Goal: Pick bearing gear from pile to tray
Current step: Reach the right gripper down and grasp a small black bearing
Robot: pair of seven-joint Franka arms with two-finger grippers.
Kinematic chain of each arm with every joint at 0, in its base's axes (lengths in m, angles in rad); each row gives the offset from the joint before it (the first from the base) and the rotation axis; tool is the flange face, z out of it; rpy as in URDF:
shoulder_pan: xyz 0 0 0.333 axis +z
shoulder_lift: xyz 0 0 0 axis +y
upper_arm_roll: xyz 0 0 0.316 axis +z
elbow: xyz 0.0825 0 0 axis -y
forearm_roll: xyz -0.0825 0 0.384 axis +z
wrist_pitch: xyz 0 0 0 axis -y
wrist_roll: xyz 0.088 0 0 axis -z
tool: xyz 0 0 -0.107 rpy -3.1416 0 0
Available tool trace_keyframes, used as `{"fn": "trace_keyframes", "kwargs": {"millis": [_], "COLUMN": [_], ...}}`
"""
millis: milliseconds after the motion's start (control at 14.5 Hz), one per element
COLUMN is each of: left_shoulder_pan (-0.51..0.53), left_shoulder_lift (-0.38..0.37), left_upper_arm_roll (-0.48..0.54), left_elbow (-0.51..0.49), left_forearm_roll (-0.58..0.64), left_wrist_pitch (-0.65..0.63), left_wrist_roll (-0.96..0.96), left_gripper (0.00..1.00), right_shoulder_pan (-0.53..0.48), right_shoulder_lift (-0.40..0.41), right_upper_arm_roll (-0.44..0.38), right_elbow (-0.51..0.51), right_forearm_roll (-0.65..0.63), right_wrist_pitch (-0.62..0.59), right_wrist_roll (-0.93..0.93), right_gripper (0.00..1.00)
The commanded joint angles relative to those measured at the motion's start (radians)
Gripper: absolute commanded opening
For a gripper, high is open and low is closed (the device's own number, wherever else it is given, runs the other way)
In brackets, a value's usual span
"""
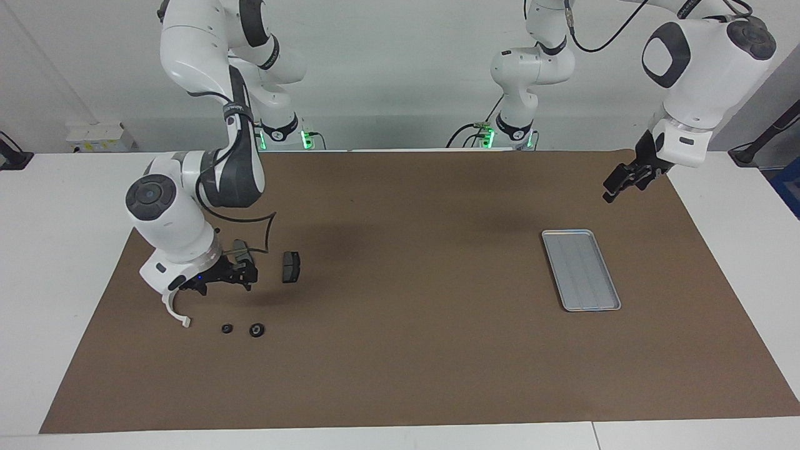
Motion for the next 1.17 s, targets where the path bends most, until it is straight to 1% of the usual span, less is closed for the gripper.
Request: {"fn": "trace_keyframes", "kwargs": {"millis": [0,482,689,758,964,1033,1102], "left_shoulder_pan": [-0.009,-0.009,-0.009,-0.009,-0.009,-0.009,-0.009], "left_shoulder_lift": [-0.012,-0.012,-0.012,-0.012,-0.012,-0.012,-0.012], "left_upper_arm_roll": [0.010,0.010,0.010,0.010,0.010,0.010,0.010], "left_elbow": [-0.004,-0.004,-0.004,-0.004,-0.004,-0.004,-0.004], "left_forearm_roll": [-0.012,-0.012,-0.012,-0.012,-0.012,-0.012,-0.012], "left_wrist_pitch": [0.000,0.000,0.000,0.000,0.000,0.000,0.000], "left_wrist_roll": [0.007,0.007,0.007,0.007,0.007,0.007,0.007], "left_gripper": [1.00,1.00,1.00,1.00,1.00,1.00,1.00], "right_shoulder_pan": [0.003,0.010,0.034,0.042,0.050,0.050,0.050], "right_shoulder_lift": [0.036,0.139,0.165,0.174,0.185,0.192,0.200], "right_upper_arm_roll": [0.005,0.007,0.007,0.007,0.007,0.008,0.008], "right_elbow": [0.026,0.057,0.075,0.090,0.094,0.098,0.098], "right_forearm_roll": [-0.016,-0.018,-0.018,-0.020,-0.021,-0.026,-0.026], "right_wrist_pitch": [0.028,0.154,0.159,0.156,0.160,0.163,0.175], "right_wrist_roll": [-0.011,0.003,0.038,0.050,0.064,0.067,0.067], "right_gripper": [1.00,0.98,0.95,0.95,0.95,0.92,0.91]}}
